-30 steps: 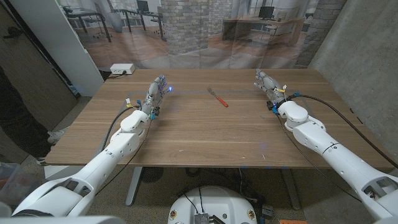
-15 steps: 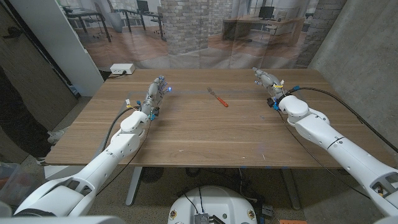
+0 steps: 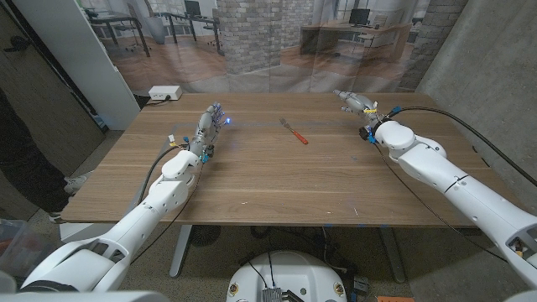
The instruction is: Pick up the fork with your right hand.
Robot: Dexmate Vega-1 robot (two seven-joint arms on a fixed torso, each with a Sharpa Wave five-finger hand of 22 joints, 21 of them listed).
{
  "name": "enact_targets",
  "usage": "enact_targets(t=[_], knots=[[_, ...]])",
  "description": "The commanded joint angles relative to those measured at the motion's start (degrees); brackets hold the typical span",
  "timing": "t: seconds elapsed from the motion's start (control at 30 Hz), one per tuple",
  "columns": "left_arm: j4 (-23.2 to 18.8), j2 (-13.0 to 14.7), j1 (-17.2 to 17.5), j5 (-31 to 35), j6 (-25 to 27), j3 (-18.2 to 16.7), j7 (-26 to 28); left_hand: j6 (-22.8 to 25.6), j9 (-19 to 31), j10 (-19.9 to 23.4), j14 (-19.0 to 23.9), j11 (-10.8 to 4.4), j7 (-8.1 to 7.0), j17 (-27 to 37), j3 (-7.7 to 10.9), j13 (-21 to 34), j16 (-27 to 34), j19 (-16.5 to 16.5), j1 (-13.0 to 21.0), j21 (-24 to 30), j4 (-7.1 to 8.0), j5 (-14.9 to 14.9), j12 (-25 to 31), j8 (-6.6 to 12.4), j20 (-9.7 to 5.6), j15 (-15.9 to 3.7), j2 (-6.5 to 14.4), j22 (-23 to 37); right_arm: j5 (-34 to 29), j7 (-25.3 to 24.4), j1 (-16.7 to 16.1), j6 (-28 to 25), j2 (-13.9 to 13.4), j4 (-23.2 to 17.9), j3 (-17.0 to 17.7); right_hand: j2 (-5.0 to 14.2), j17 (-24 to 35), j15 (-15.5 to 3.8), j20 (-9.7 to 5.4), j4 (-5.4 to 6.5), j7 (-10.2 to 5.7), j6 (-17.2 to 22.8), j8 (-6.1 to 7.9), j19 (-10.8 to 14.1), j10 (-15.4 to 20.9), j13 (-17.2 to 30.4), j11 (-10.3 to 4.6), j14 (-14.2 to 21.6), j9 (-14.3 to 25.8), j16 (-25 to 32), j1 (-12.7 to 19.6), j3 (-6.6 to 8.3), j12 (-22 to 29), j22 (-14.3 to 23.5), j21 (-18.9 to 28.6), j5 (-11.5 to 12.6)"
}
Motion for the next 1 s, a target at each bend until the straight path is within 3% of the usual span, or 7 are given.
enact_targets(t=[0.03, 1.0], knots=[[1.40, -0.46, -0.20, -0.66, -0.91, -0.29, -1.07, -8.58, 0.07, -8.07, -6.69, 0.28, 0.51, 0.15, 0.12, 0.22, 0.40, -9.63, -0.20, -0.08, -0.12, 0.24, 0.26, 0.20, 0.57, 0.44, 4.61, 0.18, -4.31, 1.63, 2.98, -6.77, -1.96, -4.28, -2.54, -0.14, 0.21, -0.12, -0.05, -0.58, 0.31, 0.37, 0.38, 0.51, 0.27, 0.34, -0.05, 0.72, 0.10, 0.26, 0.61, 0.04, 0.25, 0.14, 0.11, -0.23], [3.06, -0.78, -0.28, -1.37, -1.90, -0.91, -1.89, -8.49, 0.08, -7.95, -6.65, 0.32, 0.59, 0.16, 0.02, 0.24, 0.40, -9.40, -0.24, -0.42, -0.13, 0.32, 0.26, 0.18, 0.57, 0.43, 4.54, 0.19, -15.97, 7.53, 9.99, -18.17, -3.31, -9.59, -9.84, -0.66, 0.24, -0.14, 0.05, -1.98, 0.52, 1.35, 0.54, 1.88, 1.40, 0.39, -0.21, 2.00, 0.17, 0.34, 2.20, -0.10, 0.46, 0.18, 0.16, -0.66]])
